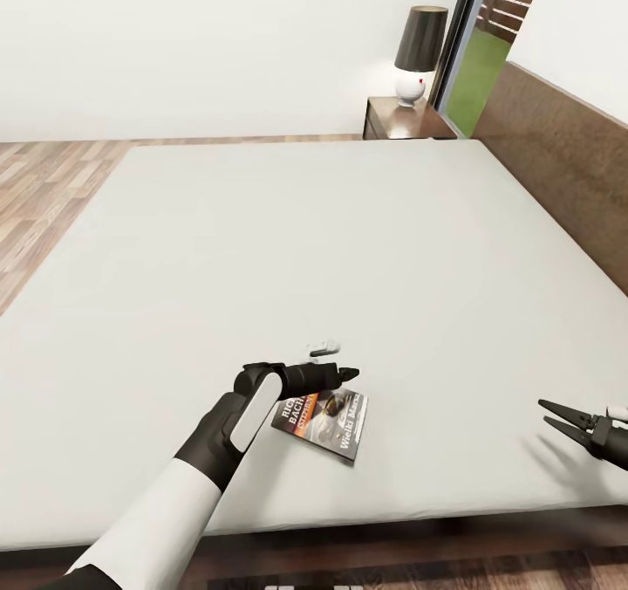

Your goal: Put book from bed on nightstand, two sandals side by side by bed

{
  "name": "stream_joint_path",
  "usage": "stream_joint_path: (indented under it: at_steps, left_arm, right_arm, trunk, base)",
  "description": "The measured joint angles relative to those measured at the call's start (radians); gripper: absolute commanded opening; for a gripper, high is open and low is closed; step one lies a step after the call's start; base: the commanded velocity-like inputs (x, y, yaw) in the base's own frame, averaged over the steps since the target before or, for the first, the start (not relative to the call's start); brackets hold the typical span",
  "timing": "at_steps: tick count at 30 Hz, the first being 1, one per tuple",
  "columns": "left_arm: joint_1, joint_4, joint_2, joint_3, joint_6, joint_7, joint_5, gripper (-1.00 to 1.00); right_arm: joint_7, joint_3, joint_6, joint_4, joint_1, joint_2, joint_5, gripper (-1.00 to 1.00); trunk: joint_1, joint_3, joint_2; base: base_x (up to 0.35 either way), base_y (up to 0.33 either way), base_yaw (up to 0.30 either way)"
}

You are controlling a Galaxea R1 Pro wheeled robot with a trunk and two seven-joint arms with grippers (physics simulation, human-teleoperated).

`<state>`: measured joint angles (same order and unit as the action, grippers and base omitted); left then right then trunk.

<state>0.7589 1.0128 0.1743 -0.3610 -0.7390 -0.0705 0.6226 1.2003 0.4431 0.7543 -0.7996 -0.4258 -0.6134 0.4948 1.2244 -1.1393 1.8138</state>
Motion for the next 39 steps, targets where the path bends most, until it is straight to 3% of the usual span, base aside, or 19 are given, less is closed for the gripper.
stream_joint_path:
  at_steps: [39]
  left_arm:
    - [-0.001,-0.002,0.0,-0.001,0.002,0.001,-0.003,1.0]
  right_arm:
    - [0.0,0.0,0.0,0.0,0.0,0.0,0.0,1.0]
  trunk:
    - [0.0,0.0,0.0]
  base:
    - [-0.028,0.0,0.0]
